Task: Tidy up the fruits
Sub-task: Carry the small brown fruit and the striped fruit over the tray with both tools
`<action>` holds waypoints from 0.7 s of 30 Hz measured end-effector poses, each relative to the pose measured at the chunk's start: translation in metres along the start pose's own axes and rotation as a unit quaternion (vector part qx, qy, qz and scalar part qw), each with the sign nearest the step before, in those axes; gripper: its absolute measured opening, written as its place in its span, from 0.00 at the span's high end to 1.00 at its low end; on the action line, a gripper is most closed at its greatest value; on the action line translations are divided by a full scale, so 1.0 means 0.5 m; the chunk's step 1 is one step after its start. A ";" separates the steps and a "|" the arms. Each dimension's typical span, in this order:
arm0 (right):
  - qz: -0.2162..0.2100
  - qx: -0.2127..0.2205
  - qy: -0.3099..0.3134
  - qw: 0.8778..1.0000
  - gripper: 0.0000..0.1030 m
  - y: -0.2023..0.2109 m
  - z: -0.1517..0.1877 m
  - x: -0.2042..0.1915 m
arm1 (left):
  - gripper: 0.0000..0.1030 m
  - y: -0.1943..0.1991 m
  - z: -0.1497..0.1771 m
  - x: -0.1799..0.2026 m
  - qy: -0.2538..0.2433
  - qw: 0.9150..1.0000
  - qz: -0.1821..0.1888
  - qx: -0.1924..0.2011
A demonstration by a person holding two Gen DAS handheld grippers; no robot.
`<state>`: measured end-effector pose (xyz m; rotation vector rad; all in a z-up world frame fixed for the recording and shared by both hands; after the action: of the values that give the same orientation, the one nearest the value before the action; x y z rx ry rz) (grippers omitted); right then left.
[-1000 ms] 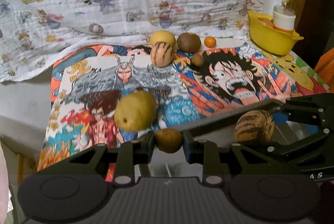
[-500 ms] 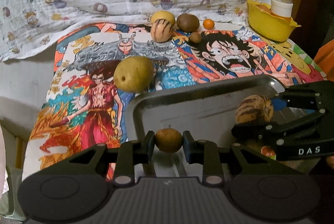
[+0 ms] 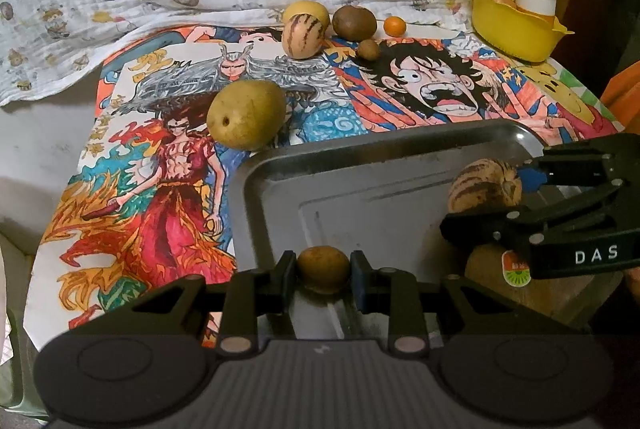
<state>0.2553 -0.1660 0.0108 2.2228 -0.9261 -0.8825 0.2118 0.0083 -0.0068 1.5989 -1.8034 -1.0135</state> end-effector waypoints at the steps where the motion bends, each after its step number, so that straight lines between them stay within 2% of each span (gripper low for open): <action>1: 0.000 -0.001 -0.002 1.000 0.47 -0.002 -0.001 0.001 | 0.69 0.000 0.001 0.000 0.000 1.000 0.000 0.000; 21: -0.002 -0.003 -0.008 1.000 0.46 -0.012 0.000 0.005 | 0.69 -0.002 0.003 0.001 0.001 1.000 -0.004 0.001</action>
<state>0.2589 -0.1644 0.0060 2.2157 -0.9256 -0.9044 0.2111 0.0078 -0.0085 1.6080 -1.7981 -1.0127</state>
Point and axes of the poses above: each gripper's, at about its wrist camera, not at the fingertips, and y roughly against the way its jaws point, x to its right, z to its underside, the point moved 1 cm from there along -y, roughly the way its jaws point, and after that the axes turned 10 degrees about -z, right-handed, at the moved point
